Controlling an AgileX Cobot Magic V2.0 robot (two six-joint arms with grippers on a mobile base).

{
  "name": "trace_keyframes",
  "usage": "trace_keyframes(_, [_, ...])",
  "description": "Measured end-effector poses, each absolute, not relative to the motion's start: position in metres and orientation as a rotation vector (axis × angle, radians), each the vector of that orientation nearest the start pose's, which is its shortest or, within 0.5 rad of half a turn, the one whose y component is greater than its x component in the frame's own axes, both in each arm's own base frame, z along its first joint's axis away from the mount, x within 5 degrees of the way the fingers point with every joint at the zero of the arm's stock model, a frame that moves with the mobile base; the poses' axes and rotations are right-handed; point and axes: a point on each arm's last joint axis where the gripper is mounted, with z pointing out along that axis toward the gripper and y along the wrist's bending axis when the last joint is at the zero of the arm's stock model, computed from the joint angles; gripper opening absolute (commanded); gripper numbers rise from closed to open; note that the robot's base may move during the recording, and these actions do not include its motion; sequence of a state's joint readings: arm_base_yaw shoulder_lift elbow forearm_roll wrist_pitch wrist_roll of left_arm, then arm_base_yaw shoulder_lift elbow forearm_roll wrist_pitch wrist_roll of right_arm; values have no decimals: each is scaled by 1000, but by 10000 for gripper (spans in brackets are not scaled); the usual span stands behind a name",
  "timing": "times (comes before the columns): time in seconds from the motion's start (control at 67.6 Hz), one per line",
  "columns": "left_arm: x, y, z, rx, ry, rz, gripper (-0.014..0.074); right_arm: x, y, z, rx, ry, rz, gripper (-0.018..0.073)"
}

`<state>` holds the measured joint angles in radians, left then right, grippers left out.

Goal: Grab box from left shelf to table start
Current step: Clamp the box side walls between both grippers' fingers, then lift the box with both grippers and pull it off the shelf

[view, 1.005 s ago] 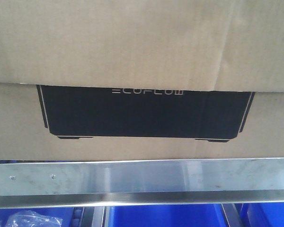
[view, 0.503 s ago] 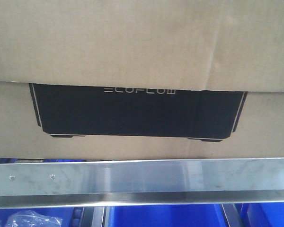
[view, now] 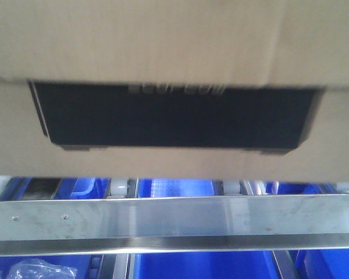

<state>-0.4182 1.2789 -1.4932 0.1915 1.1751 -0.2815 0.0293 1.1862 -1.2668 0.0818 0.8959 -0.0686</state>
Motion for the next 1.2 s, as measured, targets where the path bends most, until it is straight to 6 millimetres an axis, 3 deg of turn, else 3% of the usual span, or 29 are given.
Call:
trace_keyframes(0.104, [202,-82,433,192,2364,-88,-92,213,12,407,-87,2253,75,59])
trace_keyframes(0.207, [173,-76,424,186,2327,-114,-92,185,12,397,-80,2233,99,59])
trace_keyframes(0.222, [132,-58,401,198,2256,-164,-92,140,16,374,-58,2177,175,59])
trace_keyframes(0.444, [85,-31,383,191,2117,-265,-92,78,18,371,-38,2005,257,59])
trace_keyframes(0.665, [47,-10,383,168,1930,-385,-92,22,18,381,-51,1790,293,59])
trace_keyframes(0.798, [36,-3,387,170,1854,-410,-92,7,19,383,-56,1730,312,59])
trace_keyframes(1.198, [35,-3,385,172,1854,-409,-93,7,19,383,-56,1730,317,59])
